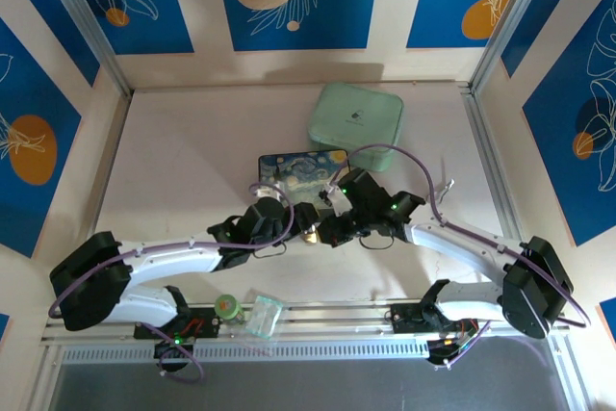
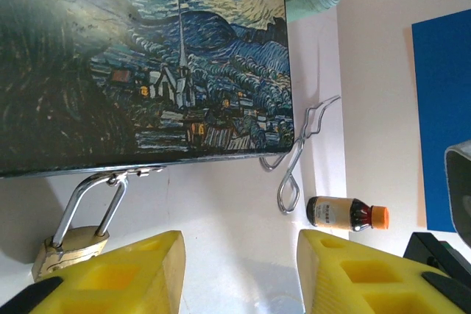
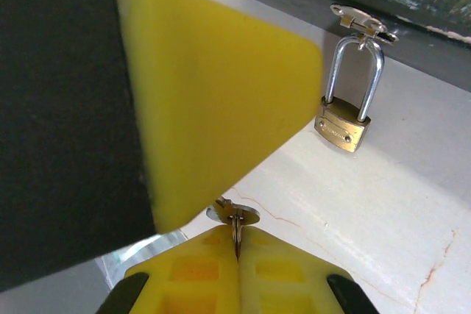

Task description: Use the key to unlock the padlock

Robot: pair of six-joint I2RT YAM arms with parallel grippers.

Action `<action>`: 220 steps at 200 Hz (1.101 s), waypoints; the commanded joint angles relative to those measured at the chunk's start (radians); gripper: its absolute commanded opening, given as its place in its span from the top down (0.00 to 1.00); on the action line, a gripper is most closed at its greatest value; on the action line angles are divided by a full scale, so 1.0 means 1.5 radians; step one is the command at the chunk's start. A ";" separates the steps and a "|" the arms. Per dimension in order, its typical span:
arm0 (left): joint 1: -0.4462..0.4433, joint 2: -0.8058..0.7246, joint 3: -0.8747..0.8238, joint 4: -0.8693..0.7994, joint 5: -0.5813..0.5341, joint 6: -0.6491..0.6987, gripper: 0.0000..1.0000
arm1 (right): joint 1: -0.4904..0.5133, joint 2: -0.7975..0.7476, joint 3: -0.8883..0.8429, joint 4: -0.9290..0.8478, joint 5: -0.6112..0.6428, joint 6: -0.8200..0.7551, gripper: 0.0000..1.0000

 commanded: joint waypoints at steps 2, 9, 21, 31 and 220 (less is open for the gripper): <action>-0.008 -0.015 -0.021 -0.006 -0.021 -0.015 0.45 | -0.001 0.009 0.019 0.013 -0.027 -0.012 0.97; -0.007 -0.022 -0.025 -0.007 -0.031 -0.017 0.44 | 0.000 0.011 0.018 0.014 -0.028 -0.012 0.97; -0.008 -0.030 -0.028 -0.009 -0.042 -0.018 0.43 | 0.001 0.012 0.014 0.017 -0.028 -0.012 0.97; -0.008 -0.032 -0.028 -0.008 -0.042 -0.016 0.44 | 0.001 0.011 0.012 0.021 -0.027 -0.009 0.98; -0.008 0.004 -0.047 0.116 0.009 -0.001 0.62 | -0.034 0.041 -0.010 0.094 -0.080 0.020 0.97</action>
